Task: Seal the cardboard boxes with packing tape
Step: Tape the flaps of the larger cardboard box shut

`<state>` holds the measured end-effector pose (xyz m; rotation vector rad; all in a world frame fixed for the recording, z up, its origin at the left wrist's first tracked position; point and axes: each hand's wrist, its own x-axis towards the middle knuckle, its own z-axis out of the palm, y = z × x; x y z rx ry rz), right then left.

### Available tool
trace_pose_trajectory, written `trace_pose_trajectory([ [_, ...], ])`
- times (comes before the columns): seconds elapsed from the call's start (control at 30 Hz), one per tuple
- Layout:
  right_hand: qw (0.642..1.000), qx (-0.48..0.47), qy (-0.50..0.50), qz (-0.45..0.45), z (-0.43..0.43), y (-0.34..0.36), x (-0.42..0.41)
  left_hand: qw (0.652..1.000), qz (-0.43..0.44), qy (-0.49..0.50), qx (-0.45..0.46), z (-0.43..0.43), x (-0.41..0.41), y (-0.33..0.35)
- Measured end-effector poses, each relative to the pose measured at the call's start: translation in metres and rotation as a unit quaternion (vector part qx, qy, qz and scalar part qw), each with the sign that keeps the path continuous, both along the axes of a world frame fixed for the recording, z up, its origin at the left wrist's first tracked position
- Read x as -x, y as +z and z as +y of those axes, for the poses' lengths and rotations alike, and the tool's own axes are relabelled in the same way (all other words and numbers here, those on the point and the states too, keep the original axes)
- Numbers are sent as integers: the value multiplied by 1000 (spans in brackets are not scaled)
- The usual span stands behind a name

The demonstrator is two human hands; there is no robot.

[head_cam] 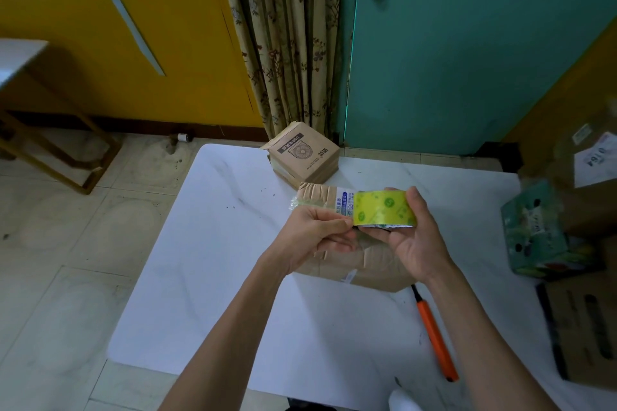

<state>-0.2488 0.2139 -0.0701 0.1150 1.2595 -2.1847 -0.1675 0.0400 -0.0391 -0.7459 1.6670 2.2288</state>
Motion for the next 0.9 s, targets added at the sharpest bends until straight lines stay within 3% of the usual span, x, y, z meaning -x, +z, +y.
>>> trace_pose_trajectory([
  [0.27,999,-24,6,39,0,-2,1,988,24,-39,147,5,4,-1],
  [0.4,1000,-19,6,17,-2,-2,-2,980,29,-38,192,9,2,-9],
  [0.5,999,14,2,-45,-7,2,-6,987,31,-13,158,13,1,-12],
  [0.67,981,65,2,-180,-12,3,-7,997,37,67,-2,12,5,-14],
  [0.77,974,86,35,-209,-14,6,-8,997,49,47,48,11,3,-12],
  [0.9,971,70,42,-223,-14,11,-10,997,21,27,-63,7,5,-8],
])
